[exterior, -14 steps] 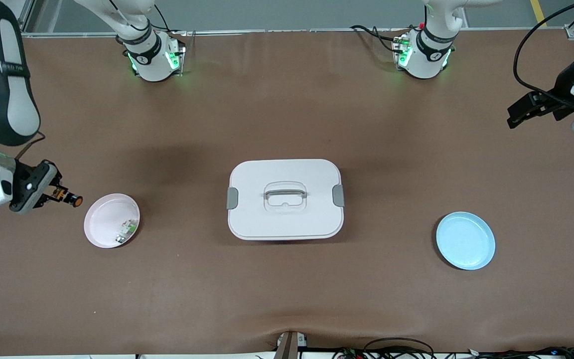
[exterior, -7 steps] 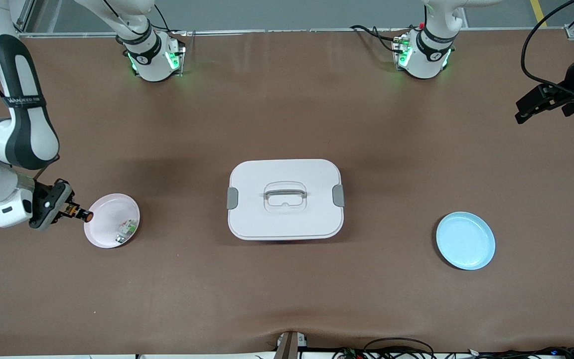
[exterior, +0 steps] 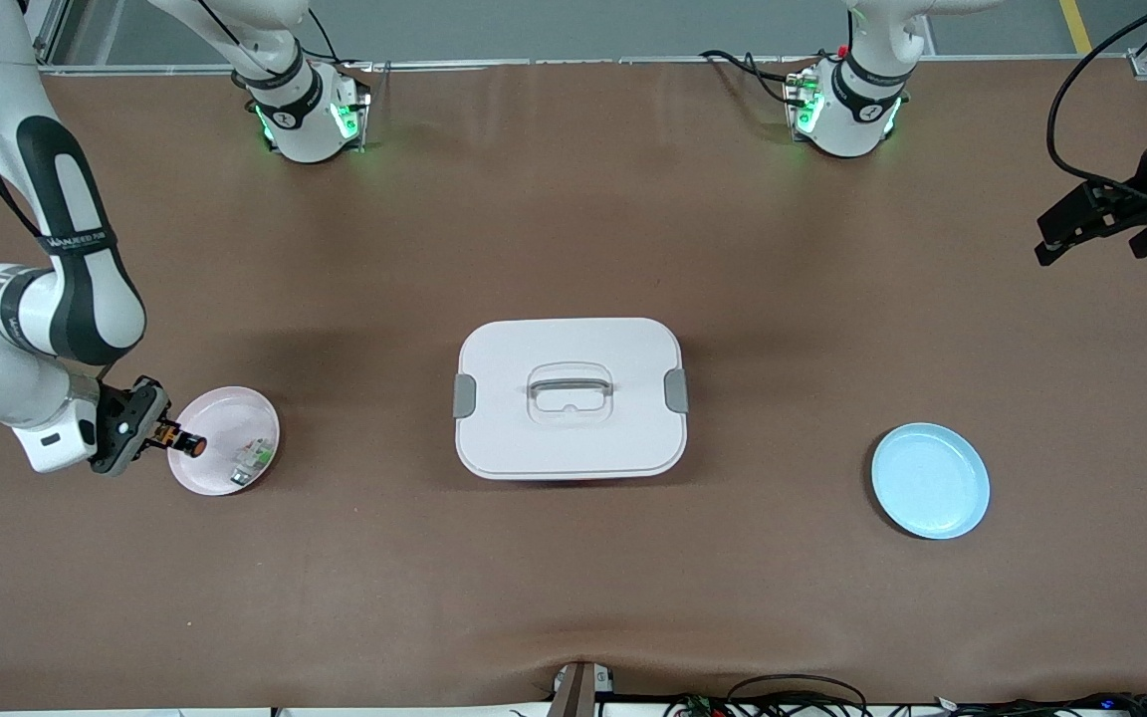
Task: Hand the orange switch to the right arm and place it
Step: 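Lower the orange switch onto the pink plate with the right gripper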
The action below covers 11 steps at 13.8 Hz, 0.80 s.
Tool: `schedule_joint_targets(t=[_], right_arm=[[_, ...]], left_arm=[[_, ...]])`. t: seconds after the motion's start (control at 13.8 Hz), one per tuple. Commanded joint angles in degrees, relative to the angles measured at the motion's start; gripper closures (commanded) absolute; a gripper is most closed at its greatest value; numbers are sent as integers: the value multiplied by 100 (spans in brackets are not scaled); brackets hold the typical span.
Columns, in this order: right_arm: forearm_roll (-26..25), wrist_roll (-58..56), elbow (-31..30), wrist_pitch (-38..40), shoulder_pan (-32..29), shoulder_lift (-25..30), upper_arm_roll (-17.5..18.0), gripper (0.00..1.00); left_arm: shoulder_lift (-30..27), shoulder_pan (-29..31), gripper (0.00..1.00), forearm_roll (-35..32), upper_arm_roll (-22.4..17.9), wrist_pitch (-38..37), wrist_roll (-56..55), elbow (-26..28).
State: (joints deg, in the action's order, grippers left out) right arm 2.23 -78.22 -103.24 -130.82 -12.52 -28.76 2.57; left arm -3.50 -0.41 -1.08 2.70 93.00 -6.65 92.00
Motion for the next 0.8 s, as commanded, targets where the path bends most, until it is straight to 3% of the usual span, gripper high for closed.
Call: schedule_joint_targets(t=[0.0, 0.73], right_arm=[[-47, -123, 181, 4, -40, -209, 60, 100], [-39, -167, 216, -295, 13, -552, 69, 100]], left_arm=[[-142, 15, 0, 90, -15, 122, 15, 134], [-107, 138, 0, 81, -15, 87, 129, 125]])
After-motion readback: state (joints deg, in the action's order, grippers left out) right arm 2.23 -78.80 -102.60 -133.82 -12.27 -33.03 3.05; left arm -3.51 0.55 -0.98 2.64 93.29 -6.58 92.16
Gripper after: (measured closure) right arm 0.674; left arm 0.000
